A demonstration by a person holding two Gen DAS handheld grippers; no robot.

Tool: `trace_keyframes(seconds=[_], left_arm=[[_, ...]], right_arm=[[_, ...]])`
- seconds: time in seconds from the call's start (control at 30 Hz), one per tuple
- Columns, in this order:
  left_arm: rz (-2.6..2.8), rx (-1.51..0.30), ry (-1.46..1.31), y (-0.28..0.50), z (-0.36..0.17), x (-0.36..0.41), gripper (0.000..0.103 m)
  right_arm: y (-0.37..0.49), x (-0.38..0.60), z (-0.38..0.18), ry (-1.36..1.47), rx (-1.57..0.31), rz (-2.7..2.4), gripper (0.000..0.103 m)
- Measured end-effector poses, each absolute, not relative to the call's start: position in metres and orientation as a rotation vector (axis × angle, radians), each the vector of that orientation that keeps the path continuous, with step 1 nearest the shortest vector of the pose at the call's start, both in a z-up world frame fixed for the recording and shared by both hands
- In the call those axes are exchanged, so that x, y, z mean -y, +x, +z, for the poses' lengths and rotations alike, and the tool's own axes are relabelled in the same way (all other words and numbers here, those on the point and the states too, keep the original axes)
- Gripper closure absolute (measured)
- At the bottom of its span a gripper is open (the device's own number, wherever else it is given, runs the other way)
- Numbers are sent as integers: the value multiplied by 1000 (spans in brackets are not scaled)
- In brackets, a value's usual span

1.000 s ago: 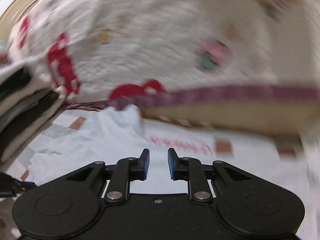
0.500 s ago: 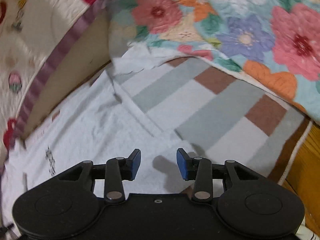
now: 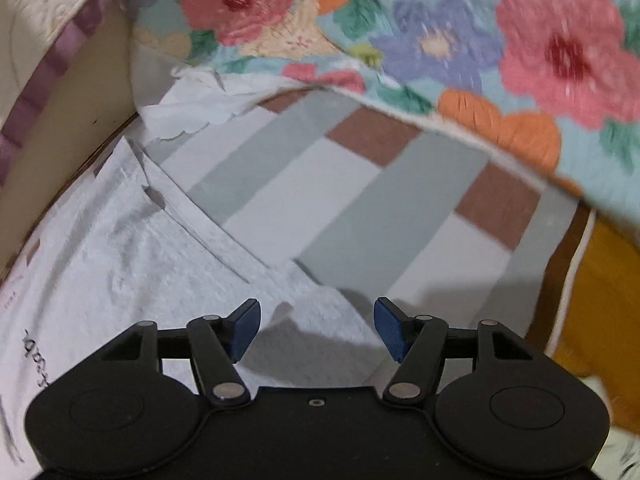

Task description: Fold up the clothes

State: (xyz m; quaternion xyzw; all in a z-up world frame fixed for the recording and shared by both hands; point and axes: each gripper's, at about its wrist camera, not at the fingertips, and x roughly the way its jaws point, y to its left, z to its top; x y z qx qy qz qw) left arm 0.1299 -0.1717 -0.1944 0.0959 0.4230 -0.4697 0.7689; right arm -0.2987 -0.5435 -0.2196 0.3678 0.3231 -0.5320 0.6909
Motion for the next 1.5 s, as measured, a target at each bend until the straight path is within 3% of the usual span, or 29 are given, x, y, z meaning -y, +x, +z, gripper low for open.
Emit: trace_keyframes(seconds=[0.33,0.37,0.4,0.5,0.63,0.8,0.87,0.9,0.97,1.07,1.13,1.17,1.2,1.23,1.27,1.3,1.43,1.5], left_arm=[[-1003,-963,79,144,-197,163,25],[-1002,-966,72,145,-197,163,25],[-1002,-966,73,145,-197,164,25],[-1001,-952,101,142,-198,166,25],[-1001,-917,169,134,-197,170,27],[-1009,-930,169,139,-196,164,39],[-1012,-936,169,141,-195,162,43],[-1014,-939,167,142,-195,161,43],[-1010,-964,119,147,-195,158,43],[-1007,-975,90,150,-197,157,43],[-1005,-971,92,149,-197,157,43],[-1003,-964,99,148,-197,159,43],[-1002,-958,107,146,-197,160,43],[-1000,-949,122,145,-197,161,48],[-1010,-943,153,143,-197,162,77],[-1019,-937,186,141,-196,164,98],[-1050,-879,336,123,-192,171,100],[-1052,-877,339,122,-189,170,99]], right_arm=[[-300,524,-237,486,-732,-955,39],[-300,522,-239,453,-732,-931,43],[-300,520,-241,420,-732,-907,55],[-300,514,-246,322,-730,-834,75],[-292,496,-231,162,-704,-855,81],[-296,514,-227,364,-701,-786,75],[-303,529,-230,496,-692,-782,63],[-308,538,-231,573,-687,-771,56],[-317,552,-233,729,-667,-733,55],[-323,564,-235,847,-634,-706,45],[-324,572,-240,914,-611,-709,45],[-322,575,-241,904,-611,-724,48],[-317,576,-243,866,-629,-736,81],[-310,577,-242,811,-656,-746,93],[-303,576,-238,737,-682,-752,93],[-298,572,-229,671,-668,-766,94],[-302,532,-181,488,-383,-840,94],[-289,522,-181,319,-467,-850,94]])
